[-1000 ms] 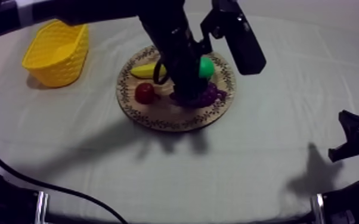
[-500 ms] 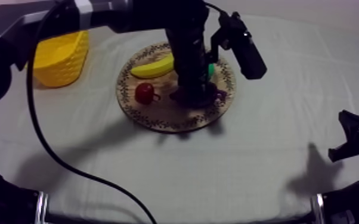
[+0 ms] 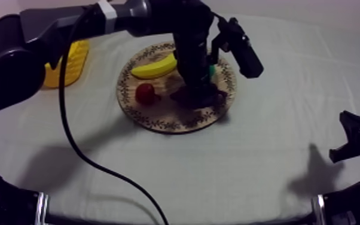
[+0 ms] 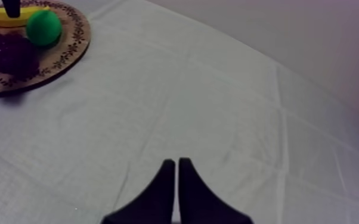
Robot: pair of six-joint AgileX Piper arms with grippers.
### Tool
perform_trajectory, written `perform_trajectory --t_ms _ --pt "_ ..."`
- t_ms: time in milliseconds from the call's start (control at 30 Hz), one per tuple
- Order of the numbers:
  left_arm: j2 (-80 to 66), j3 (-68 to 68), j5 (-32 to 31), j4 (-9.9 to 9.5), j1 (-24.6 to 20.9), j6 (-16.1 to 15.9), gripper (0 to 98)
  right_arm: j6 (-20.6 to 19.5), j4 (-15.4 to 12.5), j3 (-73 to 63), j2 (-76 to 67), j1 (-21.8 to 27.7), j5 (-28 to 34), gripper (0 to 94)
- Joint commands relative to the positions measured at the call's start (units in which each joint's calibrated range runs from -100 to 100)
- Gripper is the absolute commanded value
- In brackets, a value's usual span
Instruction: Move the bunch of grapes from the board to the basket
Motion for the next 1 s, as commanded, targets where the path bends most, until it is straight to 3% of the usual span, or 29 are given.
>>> perform_trajectory --t_ms 0,467,800,967 --pt "0.81 -0.82 0.38 0.00 0.03 -0.09 84.7 -0.02 -0.01 0.00 0.00 0.00 -0.02 0.3" --pt "7.00 -6.22 4.67 -0.41 0.23 0.45 86.0 -0.02 -0.01 0.00 0.00 0.00 -0.02 0.3" --pt "7.77 -7.67 5.06 -0.09 -0.09 0.53 60.7 -0.02 -0.01 0.00 0.00 0.00 -0.02 0.3" --pt "6.91 -6.33 3.58 -0.24 -0.09 0.94 53.6 -0.02 -0.01 0.00 0.00 0.00 -0.02 0.3"
